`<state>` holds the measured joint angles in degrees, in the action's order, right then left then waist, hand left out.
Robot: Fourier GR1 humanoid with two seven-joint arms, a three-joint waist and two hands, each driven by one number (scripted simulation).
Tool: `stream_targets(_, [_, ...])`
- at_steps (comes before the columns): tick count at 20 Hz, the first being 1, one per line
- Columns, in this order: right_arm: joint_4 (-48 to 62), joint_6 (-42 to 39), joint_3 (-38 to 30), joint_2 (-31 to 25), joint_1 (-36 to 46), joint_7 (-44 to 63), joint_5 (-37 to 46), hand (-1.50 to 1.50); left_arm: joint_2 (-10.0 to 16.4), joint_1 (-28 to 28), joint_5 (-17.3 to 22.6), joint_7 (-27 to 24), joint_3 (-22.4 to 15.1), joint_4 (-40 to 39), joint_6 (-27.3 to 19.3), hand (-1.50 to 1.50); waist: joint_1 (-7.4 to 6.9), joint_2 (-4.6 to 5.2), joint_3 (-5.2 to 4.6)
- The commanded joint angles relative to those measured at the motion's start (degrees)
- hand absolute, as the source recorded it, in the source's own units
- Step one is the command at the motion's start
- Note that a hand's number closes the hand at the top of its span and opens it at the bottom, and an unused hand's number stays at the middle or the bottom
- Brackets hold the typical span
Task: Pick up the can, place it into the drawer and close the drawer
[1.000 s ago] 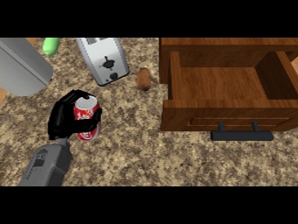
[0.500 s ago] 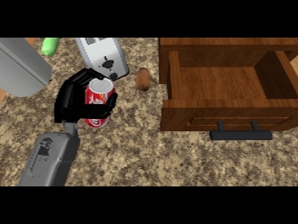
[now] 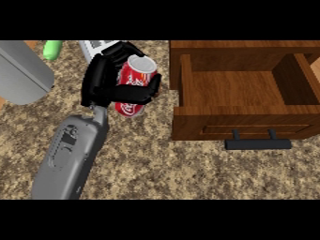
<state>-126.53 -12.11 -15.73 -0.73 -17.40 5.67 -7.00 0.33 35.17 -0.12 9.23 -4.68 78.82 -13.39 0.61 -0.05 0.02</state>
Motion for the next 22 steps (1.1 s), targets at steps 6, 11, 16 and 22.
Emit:
stream_targets(6, [1.24,-1.04,-2.24,-1.19,0.56,-0.87,-0.60,-1.50,-0.33,16.51,1.02,5.27,-6.33,-8.48,-10.19,1.50,0.46,0.06,0.01])
stream_targets(11, [-0.73,-0.22,-0.84,-0.55,1.47,2.26,-0.32,-1.50,-0.33,27.22,1.91,9.88,-5.78,-13.57,-12.88,1.50,0.60,0.10,0.01])
stream_targets(16, [3.33,-1.02,-1.86,-0.78,2.56,-1.79,0.66,-1.50,-0.33,32.71,5.33,6.43,-7.25,-21.58,-15.58,1.50,0.72,0.20,0.02])
stream_targets(22, [2.34,-0.98,-1.59,-1.16,3.39,0.71,-0.47,-1.50,-0.33,40.35,11.18,2.31,-8.39,-33.80,-16.23,1.50,1.33,0.38,0.03])
